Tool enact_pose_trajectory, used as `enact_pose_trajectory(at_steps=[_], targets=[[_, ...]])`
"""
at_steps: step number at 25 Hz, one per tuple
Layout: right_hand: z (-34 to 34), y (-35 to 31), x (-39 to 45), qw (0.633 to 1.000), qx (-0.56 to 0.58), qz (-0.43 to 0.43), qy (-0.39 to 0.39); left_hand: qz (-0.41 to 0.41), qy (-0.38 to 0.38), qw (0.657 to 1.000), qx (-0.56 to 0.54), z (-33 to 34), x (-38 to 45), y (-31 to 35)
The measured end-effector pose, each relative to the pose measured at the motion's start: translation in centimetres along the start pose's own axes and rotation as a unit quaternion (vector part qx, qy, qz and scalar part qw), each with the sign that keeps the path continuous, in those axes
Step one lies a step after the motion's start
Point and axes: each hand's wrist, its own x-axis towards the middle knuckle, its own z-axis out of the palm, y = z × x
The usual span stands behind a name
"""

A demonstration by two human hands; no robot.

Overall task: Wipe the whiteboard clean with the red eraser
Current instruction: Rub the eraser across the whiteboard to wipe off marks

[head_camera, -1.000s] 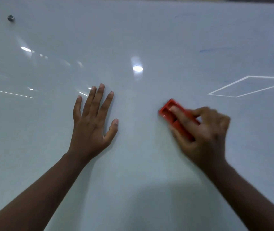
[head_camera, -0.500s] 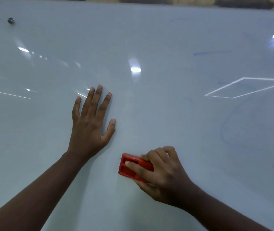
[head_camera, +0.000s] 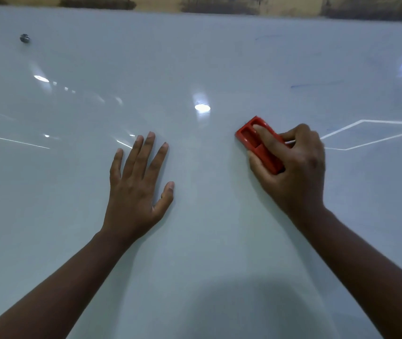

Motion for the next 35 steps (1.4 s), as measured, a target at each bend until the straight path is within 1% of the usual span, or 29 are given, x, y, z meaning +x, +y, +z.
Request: enact_pose_trajectory(at_steps=[1, 3, 4, 6, 8, 11, 12, 14, 16, 19, 21, 24, 26, 29, 31, 33, 35], targets=[[0.2, -1.3, -1.0, 0.999, 0.019, -0.02, -0.016, -0.001, 0.004, 1.0, 0.001, 0.0, 0.0, 0.0], [0.1, -3.8, -3.8, 0.99, 0.069, -0.104, -0.063, -0.003, 0.021, 1.0, 0.009, 0.1, 0.3, -0.1], [-0.1, -4.5, -4.9, 0.981, 0.08, -0.15, -0.089, -0.006, 0.036, 0.999, 0.016, 0.0, 1.1, -0.2], [-0.4, -5.0, -6.2, 0.969, 0.082, -0.194, -0.129, -0.017, 0.056, 0.998, 0.033, -0.1, 2.6, -0.4], [-0.4, -4.4, -5.6, 0.963, 0.067, -0.226, -0.129, -0.005, 0.079, 0.996, 0.037, -0.1, 5.5, -0.3], [-0.2, -2.3, -2.8, 0.964, 0.039, -0.24, -0.111, 0.059, 0.093, 0.993, 0.035, 0.3, 10.8, 0.6], [-0.2, -1.1, -1.5, 0.969, 0.028, -0.224, -0.095, 0.068, 0.099, 0.992, 0.029, 0.5, 12.2, 0.8], [-0.4, 2.1, 1.5, 0.986, -0.006, -0.162, -0.049, 0.059, 0.105, 0.993, 0.013, 1.3, 14.1, 1.0], [-1.5, 6.3, 4.4, 0.995, -0.062, -0.073, 0.002, 0.036, 0.1, 0.994, 0.004, 2.2, 14.3, 1.0], [-3.4, 11.3, 6.7, 0.99, -0.115, 0.069, 0.052, 0.019, 0.094, 0.995, 0.009, 2.9, 14.1, 0.7], [-3.5, 12.3, 6.9, 0.983, -0.121, 0.123, 0.07, 0.015, 0.086, 0.996, 0.01, 3.0, 14.2, 0.7], [-2.2, 10.9, 7.1, 0.979, -0.1, 0.156, 0.088, 0.013, 0.07, 0.997, 0.019, 3.2, 14.2, 0.9], [-1.0, 8.7, 7.6, 0.985, -0.074, 0.132, 0.08, 0.01, 0.065, 0.998, 0.021, 3.2, 14.1, 1.0], [1.2, 3.8, 7.9, 0.999, -0.036, 0.013, 0.029, 0.009, 0.064, 0.997, 0.032, 2.8, 14.7, 1.2], [2.2, 1.1, 7.7, 0.998, -0.032, -0.062, -0.003, 0.003, 0.064, 0.997, 0.048, 2.5, 15.6, 1.4], [2.5, 0.8, 8.3, 0.994, -0.039, -0.102, -0.019, -0.009, 0.07, 0.996, 0.049, 2.1, 16.8, 1.6], [2.3, 1.9, 9.1, 0.991, -0.049, -0.122, -0.031, 0.001, 0.079, 0.996, 0.038, 1.9, 18.0, 1.8]])
